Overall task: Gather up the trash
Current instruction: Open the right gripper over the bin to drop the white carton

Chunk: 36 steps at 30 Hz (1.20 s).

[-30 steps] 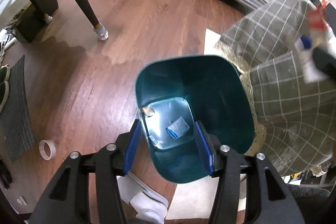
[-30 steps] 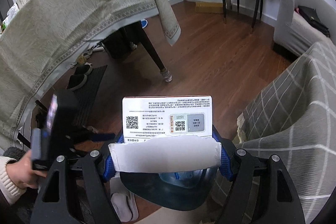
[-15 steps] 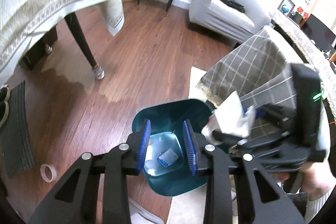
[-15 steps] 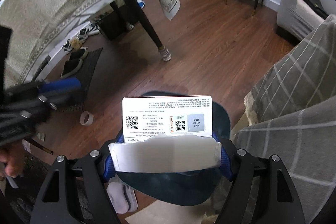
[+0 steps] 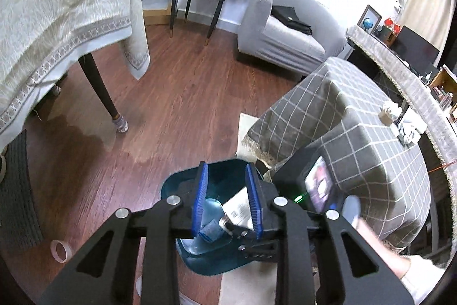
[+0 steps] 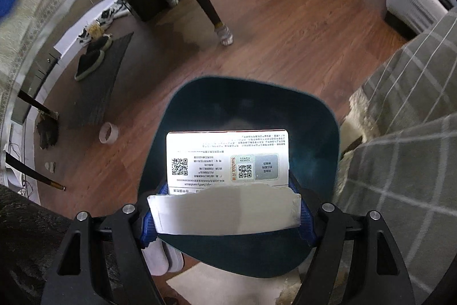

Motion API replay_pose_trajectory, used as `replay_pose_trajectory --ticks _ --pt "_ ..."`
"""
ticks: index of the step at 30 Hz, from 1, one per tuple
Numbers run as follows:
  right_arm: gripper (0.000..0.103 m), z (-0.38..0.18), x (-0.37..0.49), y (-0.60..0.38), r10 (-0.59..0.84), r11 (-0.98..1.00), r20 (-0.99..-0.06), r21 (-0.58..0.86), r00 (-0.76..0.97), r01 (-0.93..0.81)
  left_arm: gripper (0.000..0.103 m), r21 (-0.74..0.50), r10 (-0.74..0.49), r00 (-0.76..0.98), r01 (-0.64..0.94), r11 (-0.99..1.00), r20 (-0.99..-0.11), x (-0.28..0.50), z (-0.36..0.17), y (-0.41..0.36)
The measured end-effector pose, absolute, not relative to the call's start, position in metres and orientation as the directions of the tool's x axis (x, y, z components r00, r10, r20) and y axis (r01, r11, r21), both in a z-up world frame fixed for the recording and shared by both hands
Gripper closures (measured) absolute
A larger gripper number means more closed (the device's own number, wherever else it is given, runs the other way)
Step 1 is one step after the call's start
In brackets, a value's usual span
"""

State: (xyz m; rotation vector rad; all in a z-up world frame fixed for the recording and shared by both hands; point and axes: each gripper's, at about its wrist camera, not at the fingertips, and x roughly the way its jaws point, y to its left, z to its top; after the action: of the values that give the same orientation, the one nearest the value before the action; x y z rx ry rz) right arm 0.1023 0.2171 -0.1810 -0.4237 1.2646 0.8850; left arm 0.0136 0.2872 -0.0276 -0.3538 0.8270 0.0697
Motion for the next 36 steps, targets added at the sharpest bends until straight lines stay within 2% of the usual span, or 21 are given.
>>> replay_pose_trajectory --ticks 2,3,5,10,16,18,29,36 --pt "0.025 -0.193 0.1 0.219 0.303 0.613 -0.953 0.174 0.026 -0.771 0.075 -0.283 -0.069 0.688 -0.203 0.937 -0.723 0.013 -0.021 0.288" --pt "0.019 -0.199 0.099 0.219 0.282 0.619 -0.959 0.153 0.036 -0.77 0.075 -0.289 -0.072 0.694 -0.201 0.936 -0.716 0.013 -0.018 0.288" --pt "0.014 -0.205 0.097 0.217 0.254 0.619 -0.967 0.132 0.038 -0.774 0.075 -0.288 -0.069 0.705 -0.196 0.938 -0.705 0.012 -0.011 0.288" --pt "0.014 -0.208 0.093 0.21 0.236 0.619 -0.972 0.134 0.02 -0.774 0.075 -0.289 -0.074 0.717 -0.182 0.94 -0.693 0.013 -0.003 0.285" --pt "0.015 -0.164 0.089 0.201 0.334 0.58 -0.941 0.163 0.05 -0.798 0.072 -0.294 -0.061 0.741 -0.188 0.937 -0.669 0.012 0.008 0.287" --pt "0.022 -0.15 0.086 0.204 0.36 0.567 -0.931 0.161 0.067 -0.808 0.072 -0.289 -0.055 0.741 -0.192 0.938 -0.669 0.014 0.011 0.286" --pt "0.035 -0.073 0.074 0.189 0.5 0.51 -0.852 0.145 0.154 -0.848 0.065 -0.268 -0.036 0.763 -0.182 0.946 -0.645 0.02 0.022 0.266" --pt "0.038 -0.034 0.079 0.161 0.544 0.538 -0.801 0.102 0.252 -0.837 0.059 -0.275 -0.055 0.806 -0.137 0.952 -0.589 0.023 0.038 0.247"
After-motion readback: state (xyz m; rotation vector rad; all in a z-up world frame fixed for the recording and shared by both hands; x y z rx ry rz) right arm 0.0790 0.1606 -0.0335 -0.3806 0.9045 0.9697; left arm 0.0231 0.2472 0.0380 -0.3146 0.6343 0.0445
